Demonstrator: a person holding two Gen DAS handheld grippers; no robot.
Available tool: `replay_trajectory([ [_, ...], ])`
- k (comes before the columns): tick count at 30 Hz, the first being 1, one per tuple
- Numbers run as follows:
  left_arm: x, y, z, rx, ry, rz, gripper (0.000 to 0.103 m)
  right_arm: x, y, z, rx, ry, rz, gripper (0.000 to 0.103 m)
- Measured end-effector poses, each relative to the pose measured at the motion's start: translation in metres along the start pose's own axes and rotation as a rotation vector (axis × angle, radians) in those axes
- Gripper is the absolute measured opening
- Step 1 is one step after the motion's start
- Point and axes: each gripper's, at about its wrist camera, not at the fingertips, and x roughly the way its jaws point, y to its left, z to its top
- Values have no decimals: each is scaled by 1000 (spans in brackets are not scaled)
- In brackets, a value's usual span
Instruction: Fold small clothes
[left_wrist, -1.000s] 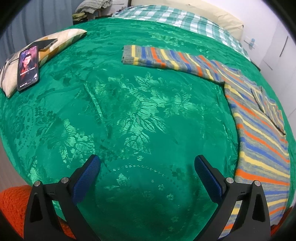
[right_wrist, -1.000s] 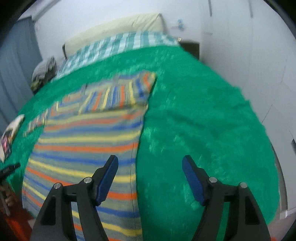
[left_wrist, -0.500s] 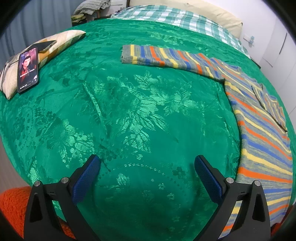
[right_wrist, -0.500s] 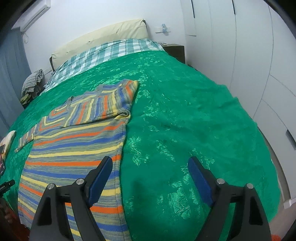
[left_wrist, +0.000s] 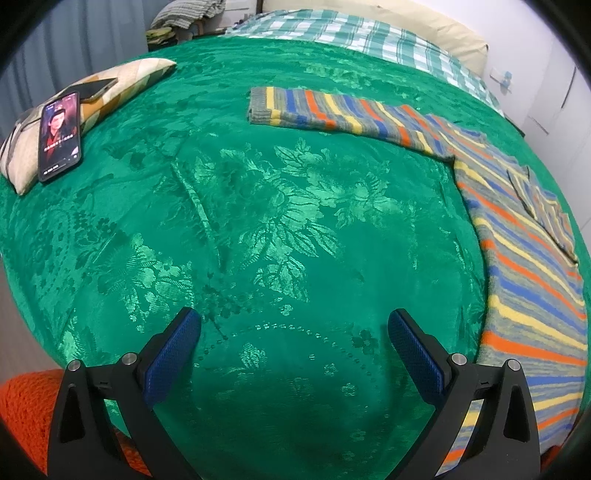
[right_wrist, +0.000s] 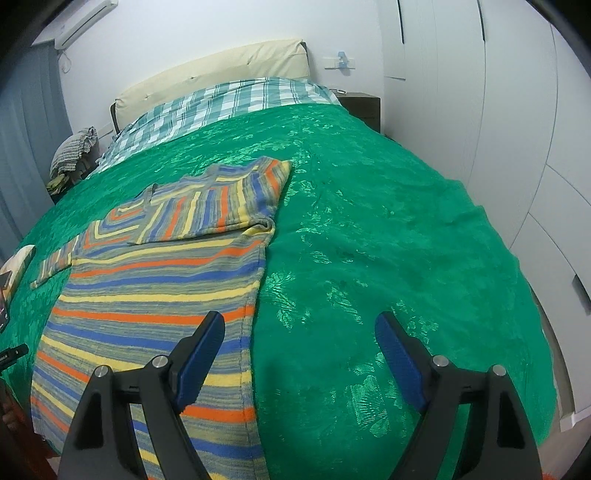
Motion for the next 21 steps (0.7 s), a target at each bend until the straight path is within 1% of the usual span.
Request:
replay_trajectory([
  [21, 5, -4, -3, 29, 12, 27, 102, 1, 3, 0, -15, -1, 6, 83],
])
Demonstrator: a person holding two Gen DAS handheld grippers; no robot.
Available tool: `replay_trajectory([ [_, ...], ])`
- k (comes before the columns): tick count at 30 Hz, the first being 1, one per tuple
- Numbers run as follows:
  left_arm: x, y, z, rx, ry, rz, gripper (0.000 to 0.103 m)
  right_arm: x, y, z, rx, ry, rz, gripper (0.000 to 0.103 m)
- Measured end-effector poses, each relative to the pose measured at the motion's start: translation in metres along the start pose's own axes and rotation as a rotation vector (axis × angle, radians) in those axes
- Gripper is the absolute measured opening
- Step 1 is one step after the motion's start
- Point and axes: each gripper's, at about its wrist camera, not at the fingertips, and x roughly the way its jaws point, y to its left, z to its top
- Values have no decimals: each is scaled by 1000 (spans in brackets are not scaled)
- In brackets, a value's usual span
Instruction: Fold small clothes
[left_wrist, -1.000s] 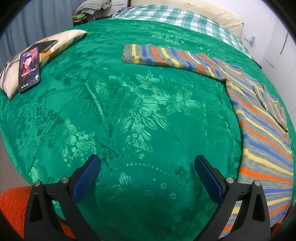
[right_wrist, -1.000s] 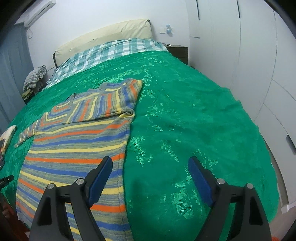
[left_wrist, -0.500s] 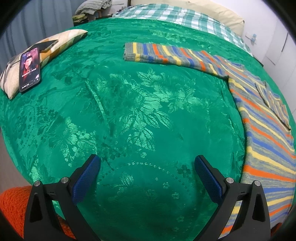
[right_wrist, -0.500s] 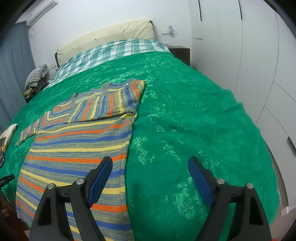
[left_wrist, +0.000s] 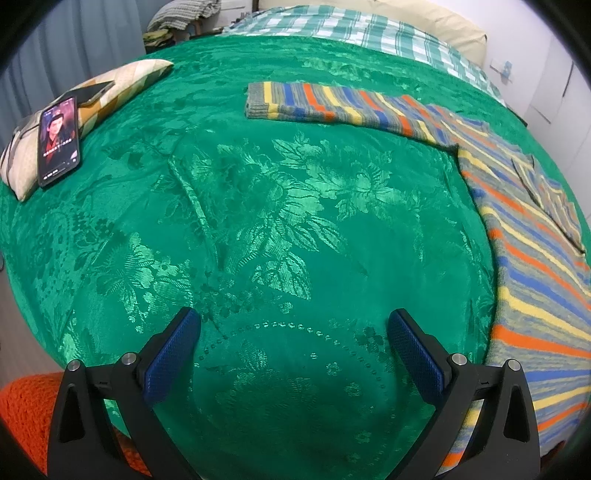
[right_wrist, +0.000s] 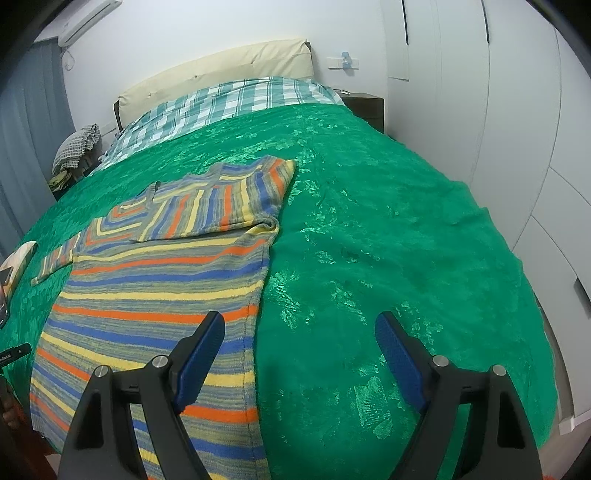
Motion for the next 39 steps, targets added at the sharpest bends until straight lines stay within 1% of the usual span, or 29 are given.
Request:
replay_trajectory([
  [39, 1, -2, -1, 11, 1, 8, 102, -1, 3, -2, 0, 3, 4, 83],
])
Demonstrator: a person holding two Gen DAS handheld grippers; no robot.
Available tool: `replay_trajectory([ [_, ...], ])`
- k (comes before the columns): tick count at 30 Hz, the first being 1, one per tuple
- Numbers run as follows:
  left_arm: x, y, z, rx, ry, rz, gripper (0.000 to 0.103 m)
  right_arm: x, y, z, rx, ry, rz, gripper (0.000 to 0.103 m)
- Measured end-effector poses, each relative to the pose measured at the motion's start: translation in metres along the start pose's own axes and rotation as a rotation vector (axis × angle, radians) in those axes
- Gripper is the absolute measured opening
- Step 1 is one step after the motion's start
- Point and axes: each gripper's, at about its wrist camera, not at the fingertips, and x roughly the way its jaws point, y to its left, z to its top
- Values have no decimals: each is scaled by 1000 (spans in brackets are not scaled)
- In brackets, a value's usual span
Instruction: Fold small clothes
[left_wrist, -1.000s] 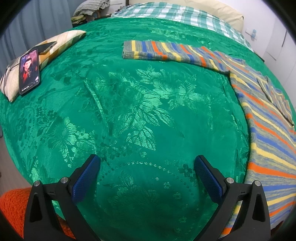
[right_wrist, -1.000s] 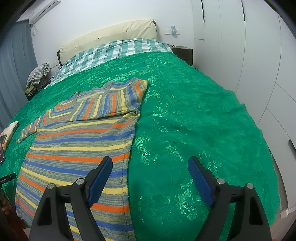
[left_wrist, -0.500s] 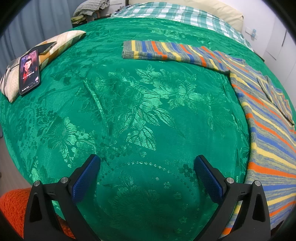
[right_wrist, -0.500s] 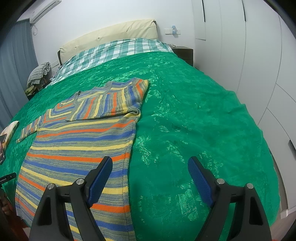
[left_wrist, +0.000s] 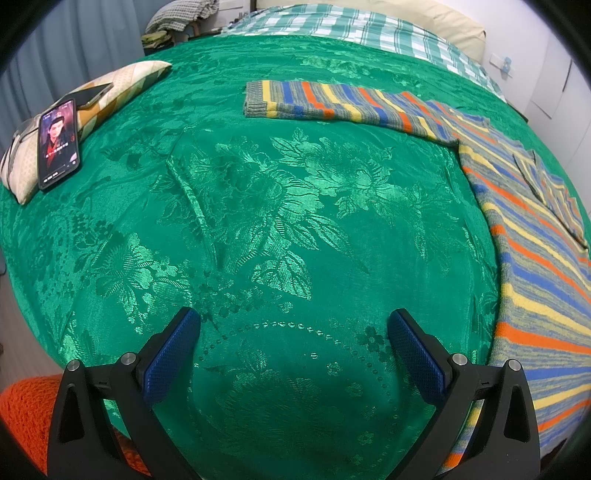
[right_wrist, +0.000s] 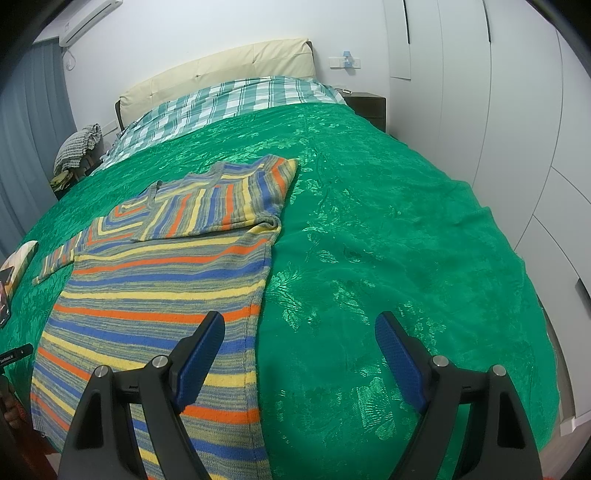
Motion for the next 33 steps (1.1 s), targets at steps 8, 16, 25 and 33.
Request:
replay_trajectory([
  [8, 0, 0, 0, 2, 0, 0, 102, 0, 0, 0, 0, 0, 0, 83],
  [16, 0, 0, 0, 2, -1, 0, 102, 0, 0, 0, -1, 0, 1, 83],
  [25, 0, 0, 0, 4, 0, 2, 102, 0, 0, 0, -1, 0, 1, 83],
  [33, 1, 1, 1, 9, 6, 0, 102, 1, 0, 1, -3, 1, -2, 83],
])
